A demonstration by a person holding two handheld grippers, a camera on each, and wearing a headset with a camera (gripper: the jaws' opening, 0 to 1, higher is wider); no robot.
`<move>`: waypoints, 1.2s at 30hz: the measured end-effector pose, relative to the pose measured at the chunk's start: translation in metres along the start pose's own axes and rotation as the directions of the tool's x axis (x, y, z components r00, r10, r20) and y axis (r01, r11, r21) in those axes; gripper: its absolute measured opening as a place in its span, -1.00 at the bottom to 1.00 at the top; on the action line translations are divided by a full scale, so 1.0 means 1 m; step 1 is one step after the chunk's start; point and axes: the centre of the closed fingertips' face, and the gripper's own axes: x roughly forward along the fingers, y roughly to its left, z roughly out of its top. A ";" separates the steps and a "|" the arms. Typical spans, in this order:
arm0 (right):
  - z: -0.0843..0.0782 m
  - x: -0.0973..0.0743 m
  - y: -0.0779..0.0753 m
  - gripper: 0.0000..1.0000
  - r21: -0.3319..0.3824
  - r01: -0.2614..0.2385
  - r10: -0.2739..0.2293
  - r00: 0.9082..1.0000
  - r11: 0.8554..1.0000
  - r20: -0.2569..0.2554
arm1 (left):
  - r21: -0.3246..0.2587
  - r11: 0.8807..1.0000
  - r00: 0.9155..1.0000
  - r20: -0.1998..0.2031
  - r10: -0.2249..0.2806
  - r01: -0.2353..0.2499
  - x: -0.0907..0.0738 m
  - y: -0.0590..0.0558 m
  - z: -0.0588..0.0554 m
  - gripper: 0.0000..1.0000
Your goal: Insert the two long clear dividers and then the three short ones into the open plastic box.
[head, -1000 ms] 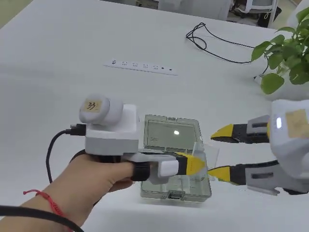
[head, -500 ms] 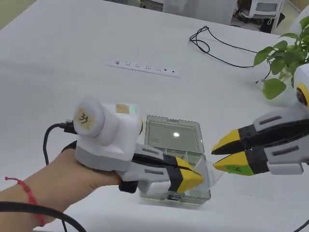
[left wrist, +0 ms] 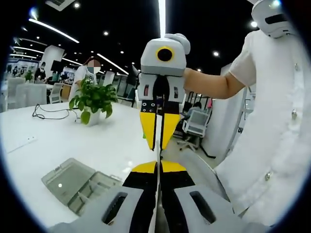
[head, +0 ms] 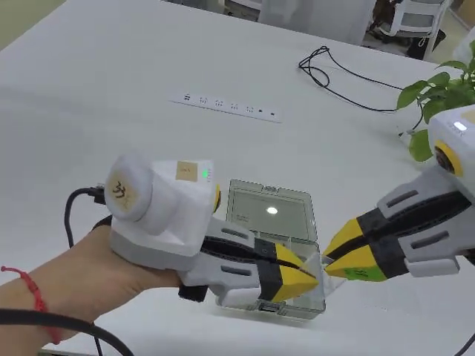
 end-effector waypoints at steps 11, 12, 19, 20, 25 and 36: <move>0.000 0.006 0.004 -0.93 -0.020 -0.019 0.019 1.000 1.000 -0.009 | 0.020 1.000 1.000 -0.006 0.008 -0.008 -0.002 0.000 -0.004 -1.00; 0.000 0.006 0.003 -0.94 -0.022 -0.019 0.019 1.000 1.000 -0.009 | 0.019 1.000 1.000 -0.006 0.009 -0.009 -0.002 0.000 -0.004 -1.00; 0.002 0.008 0.002 -0.94 -0.025 -0.015 0.015 1.000 1.000 -0.005 | -0.001 1.000 1.000 0.014 0.021 -0.021 -0.004 0.001 -0.004 -1.00; 0.002 0.009 0.003 -0.94 -0.028 -0.016 0.016 1.000 0.999 -0.006 | -0.002 1.000 1.000 0.014 0.022 -0.022 -0.004 0.001 -0.004 -1.00; 0.001 0.010 0.001 -0.94 -0.033 -0.013 0.013 1.000 0.999 -0.011 | -0.003 1.000 1.000 0.012 0.025 -0.025 -0.005 0.000 -0.005 -1.00; 0.005 0.011 -0.001 -0.94 -0.030 0.009 -0.008 1.000 1.000 0.001 | -0.018 0.997 0.997 -0.014 0.070 -0.070 -0.011 0.006 -0.015 -0.74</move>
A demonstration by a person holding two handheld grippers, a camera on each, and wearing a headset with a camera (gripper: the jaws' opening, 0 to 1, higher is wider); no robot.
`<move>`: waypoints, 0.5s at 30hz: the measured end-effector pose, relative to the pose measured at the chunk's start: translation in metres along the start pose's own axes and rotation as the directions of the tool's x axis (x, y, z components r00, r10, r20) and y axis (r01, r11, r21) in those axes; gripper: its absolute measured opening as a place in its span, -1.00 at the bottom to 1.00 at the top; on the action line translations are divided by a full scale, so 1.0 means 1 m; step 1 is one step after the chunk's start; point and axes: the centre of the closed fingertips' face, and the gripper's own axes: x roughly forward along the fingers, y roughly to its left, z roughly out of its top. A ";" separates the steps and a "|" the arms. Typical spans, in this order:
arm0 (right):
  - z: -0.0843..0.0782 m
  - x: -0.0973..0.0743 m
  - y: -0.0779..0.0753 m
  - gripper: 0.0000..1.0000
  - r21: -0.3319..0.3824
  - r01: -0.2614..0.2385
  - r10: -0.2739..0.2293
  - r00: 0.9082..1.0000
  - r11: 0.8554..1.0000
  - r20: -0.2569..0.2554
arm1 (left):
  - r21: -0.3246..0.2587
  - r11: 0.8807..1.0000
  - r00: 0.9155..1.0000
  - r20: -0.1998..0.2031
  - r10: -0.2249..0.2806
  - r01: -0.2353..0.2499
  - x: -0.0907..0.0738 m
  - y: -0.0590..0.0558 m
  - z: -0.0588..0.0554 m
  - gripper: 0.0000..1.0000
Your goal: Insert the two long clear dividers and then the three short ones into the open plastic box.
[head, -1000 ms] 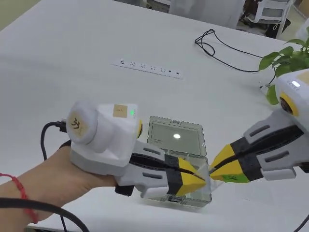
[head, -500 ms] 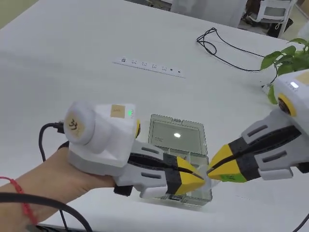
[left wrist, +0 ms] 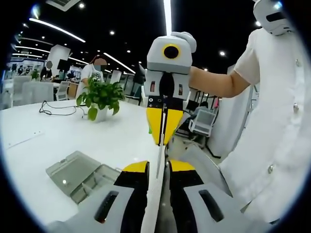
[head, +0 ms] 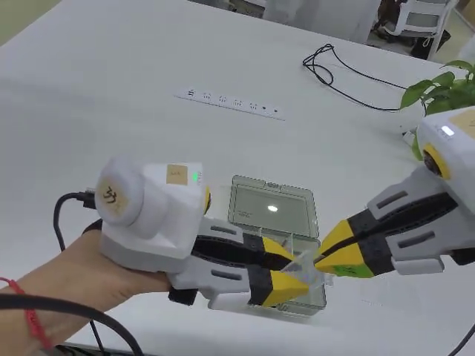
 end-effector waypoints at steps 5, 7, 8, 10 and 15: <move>0.001 -0.002 -0.005 -0.94 0.006 0.020 -0.020 1.000 1.000 0.010 | -0.011 0.999 0.999 -0.012 0.034 -0.034 -0.008 0.006 -0.007 -0.61; 0.002 -0.002 -0.006 -0.94 0.007 0.027 -0.027 1.000 1.000 0.013 | -0.015 0.999 0.999 -0.015 0.052 -0.053 -0.012 0.010 -0.010 -0.57; 0.002 -0.002 -0.007 -0.94 0.008 0.031 -0.031 0.999 0.999 0.015 | -0.014 0.998 0.998 -0.016 0.060 -0.060 -0.013 0.011 -0.011 -0.55; 0.003 -0.003 -0.008 -0.94 0.008 0.040 -0.040 0.999 0.999 0.019 | -0.014 0.996 0.996 -0.021 0.083 -0.083 -0.017 0.015 -0.014 -0.49; 0.002 -0.004 -0.016 -0.94 0.014 0.069 -0.069 0.997 0.998 0.022 | -0.021 0.990 0.989 -0.052 0.140 -0.141 -0.028 0.027 -0.025 -0.21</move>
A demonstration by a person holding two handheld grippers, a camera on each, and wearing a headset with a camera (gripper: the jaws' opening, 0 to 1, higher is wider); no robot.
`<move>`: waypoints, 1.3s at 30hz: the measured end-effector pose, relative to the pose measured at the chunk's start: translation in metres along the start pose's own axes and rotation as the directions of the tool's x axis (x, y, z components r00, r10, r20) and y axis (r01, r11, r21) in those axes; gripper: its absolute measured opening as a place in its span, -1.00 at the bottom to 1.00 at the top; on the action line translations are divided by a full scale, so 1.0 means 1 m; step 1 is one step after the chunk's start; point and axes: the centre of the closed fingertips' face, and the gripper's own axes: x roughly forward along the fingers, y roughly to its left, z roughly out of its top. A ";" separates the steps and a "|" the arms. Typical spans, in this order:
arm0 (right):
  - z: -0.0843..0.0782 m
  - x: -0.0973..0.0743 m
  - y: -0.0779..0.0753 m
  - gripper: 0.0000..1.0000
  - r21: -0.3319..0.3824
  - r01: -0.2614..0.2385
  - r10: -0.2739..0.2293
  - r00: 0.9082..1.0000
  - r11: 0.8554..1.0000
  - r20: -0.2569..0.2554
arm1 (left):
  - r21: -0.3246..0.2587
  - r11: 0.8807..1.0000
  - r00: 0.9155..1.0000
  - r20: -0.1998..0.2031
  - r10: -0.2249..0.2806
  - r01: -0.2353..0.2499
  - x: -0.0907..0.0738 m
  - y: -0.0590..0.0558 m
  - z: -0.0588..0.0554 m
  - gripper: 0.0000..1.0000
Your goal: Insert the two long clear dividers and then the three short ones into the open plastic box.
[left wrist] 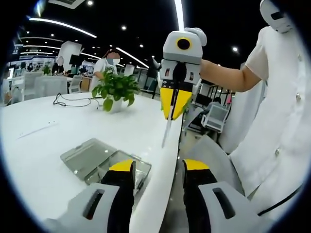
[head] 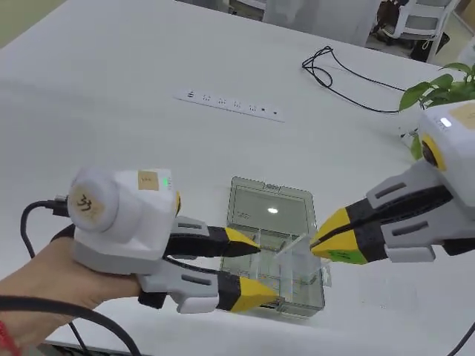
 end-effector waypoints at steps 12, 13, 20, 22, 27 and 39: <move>-0.005 0.010 -0.029 -0.94 0.014 0.064 -0.064 0.998 0.998 -0.006 | -0.001 0.995 0.995 -0.031 0.095 -0.096 -0.012 0.023 -0.015 0.25; -0.005 0.011 -0.031 -0.94 0.014 0.068 -0.068 0.998 0.998 -0.007 | 0.001 0.995 0.994 -0.035 0.102 -0.102 -0.012 0.025 -0.016 0.28; -0.013 0.025 -0.049 -0.94 0.022 0.090 -0.089 0.996 0.996 -0.011 | 0.017 0.991 0.990 -0.051 0.132 -0.131 -0.015 0.039 -0.027 0.51; -0.015 0.029 -0.053 -0.94 0.023 0.092 -0.092 0.996 0.996 -0.011 | 0.022 0.991 0.989 -0.064 0.136 -0.135 -0.016 0.042 -0.032 0.55; -0.020 0.042 -0.065 -0.94 0.034 0.104 -0.104 0.995 0.994 -0.005 | 0.043 0.989 0.986 -0.080 0.145 -0.142 -0.015 0.047 -0.039 0.79; -0.042 0.076 -0.079 -0.94 0.070 0.111 -0.111 0.994 0.991 -0.006 | 0.032 0.986 0.980 -0.106 0.167 -0.165 -0.016 0.058 -0.051 1.00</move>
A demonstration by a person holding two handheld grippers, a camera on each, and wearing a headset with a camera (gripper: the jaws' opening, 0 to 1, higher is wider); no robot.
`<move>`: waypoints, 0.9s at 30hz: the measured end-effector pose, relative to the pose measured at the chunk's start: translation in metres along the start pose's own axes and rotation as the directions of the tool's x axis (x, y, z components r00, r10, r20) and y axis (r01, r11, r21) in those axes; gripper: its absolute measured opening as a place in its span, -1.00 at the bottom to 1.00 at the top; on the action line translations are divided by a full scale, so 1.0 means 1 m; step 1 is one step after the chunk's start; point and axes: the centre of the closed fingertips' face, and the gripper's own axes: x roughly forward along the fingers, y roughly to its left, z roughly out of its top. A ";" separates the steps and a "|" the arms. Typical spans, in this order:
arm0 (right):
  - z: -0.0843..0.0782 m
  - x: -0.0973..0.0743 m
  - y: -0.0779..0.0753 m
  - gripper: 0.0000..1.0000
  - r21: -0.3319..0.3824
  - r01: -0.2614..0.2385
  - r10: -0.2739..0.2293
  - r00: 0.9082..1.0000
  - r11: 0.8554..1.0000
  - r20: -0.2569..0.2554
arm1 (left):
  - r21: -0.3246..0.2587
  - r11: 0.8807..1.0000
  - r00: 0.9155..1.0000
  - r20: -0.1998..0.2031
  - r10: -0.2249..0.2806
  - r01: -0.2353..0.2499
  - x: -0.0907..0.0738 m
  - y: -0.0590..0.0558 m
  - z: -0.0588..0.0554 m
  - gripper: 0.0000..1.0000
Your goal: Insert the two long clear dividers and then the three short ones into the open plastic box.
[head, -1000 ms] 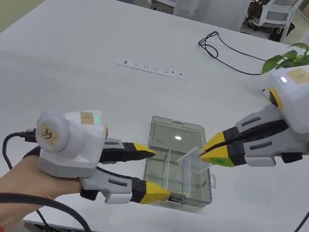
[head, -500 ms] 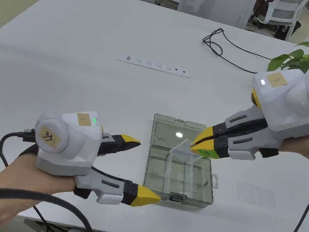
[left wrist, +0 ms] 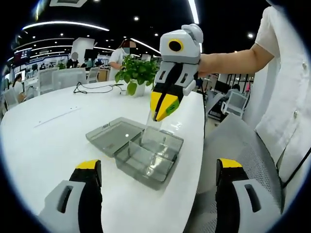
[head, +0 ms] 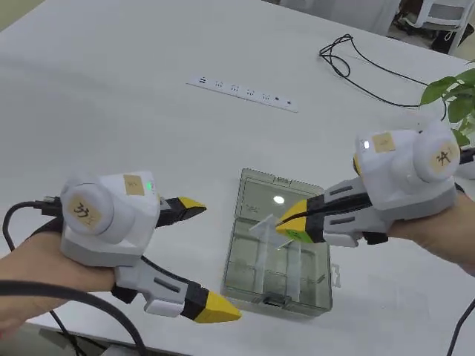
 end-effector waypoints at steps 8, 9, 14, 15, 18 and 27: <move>-0.012 0.015 -0.008 -0.94 0.020 0.005 -0.005 1.000 1.000 0.006 | -0.012 1.000 1.000 -0.005 0.000 0.000 0.000 0.002 -0.004 1.00; -0.012 0.016 -0.008 -0.94 0.022 0.003 -0.003 1.000 1.000 0.005 | -0.014 1.000 1.000 -0.005 0.001 -0.001 0.001 0.002 -0.004 1.00; -0.015 0.019 -0.010 -0.94 0.022 -0.001 0.000 1.000 1.000 0.005 | -0.020 1.000 1.000 0.000 -0.001 0.001 0.001 0.002 -0.004 1.00; -0.016 0.021 -0.010 -0.94 0.027 -0.003 0.003 1.000 1.000 0.001 | -0.020 1.000 1.000 0.000 -0.001 0.001 0.001 0.001 -0.004 1.00; -0.017 0.022 -0.011 -0.94 0.025 -0.004 0.004 1.000 1.000 0.000 | -0.024 1.000 1.000 0.005 -0.001 0.001 0.002 0.002 -0.004 1.00; -0.023 0.025 -0.013 -0.94 0.017 -0.006 0.006 1.000 1.000 -0.006 | -0.032 0.999 1.000 0.012 0.002 -0.002 0.002 0.002 -0.002 1.00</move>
